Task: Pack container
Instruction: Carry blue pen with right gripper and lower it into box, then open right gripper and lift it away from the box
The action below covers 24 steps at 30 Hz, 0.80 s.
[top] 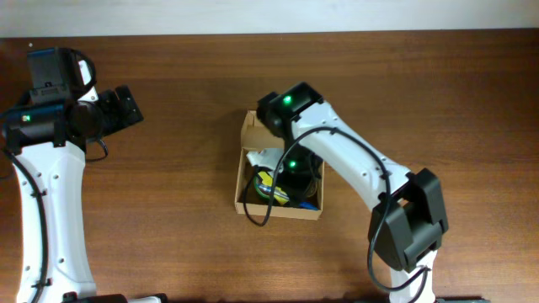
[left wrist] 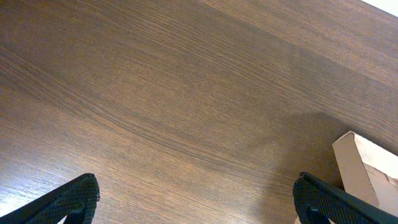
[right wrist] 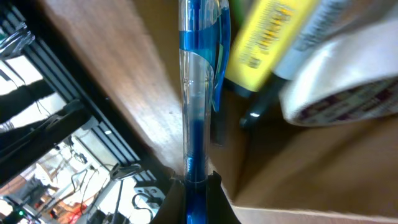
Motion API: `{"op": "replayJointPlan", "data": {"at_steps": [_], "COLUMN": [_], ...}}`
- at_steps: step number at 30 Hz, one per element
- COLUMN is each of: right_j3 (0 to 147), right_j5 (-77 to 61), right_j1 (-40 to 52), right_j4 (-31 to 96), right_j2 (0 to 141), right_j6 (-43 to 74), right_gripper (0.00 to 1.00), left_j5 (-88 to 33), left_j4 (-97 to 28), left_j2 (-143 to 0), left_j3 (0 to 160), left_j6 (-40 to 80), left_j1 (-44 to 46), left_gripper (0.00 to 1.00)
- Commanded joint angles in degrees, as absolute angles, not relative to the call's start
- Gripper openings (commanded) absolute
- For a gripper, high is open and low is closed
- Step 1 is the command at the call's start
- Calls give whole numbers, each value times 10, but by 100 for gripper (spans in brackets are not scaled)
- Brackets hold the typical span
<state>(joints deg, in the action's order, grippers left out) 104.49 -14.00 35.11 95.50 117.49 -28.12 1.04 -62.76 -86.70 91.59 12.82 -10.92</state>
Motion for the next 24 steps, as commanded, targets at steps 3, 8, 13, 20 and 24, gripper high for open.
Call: {"op": "replayJointPlan", "data": {"at_steps": [3,8,13,20,24], "right_j3": [1037,1037,1037,1037,1037], "right_j5": [-150,-163,-168,-174,-174], "right_j1": [304,294,310,357,373], "right_j4": [936,914,910,903,900], "right_j2": [1166,1167,1168,1168,1168], "right_j6": [-297,-307,-307,-314,-313], "right_gripper": [4,4,4,12,37], "left_j5": [12,12,12,12,12], "left_j4": [-627,-626,-626,-626,-627], "left_j2": [-869,-869,-869,-869,-869], "left_j3": [916,916,916,916,916], "left_j6": [119,119,119,119,119], "left_j1": [-111,-111,-111,-111,-111], "left_gripper": [99,99,99,99,99]}}
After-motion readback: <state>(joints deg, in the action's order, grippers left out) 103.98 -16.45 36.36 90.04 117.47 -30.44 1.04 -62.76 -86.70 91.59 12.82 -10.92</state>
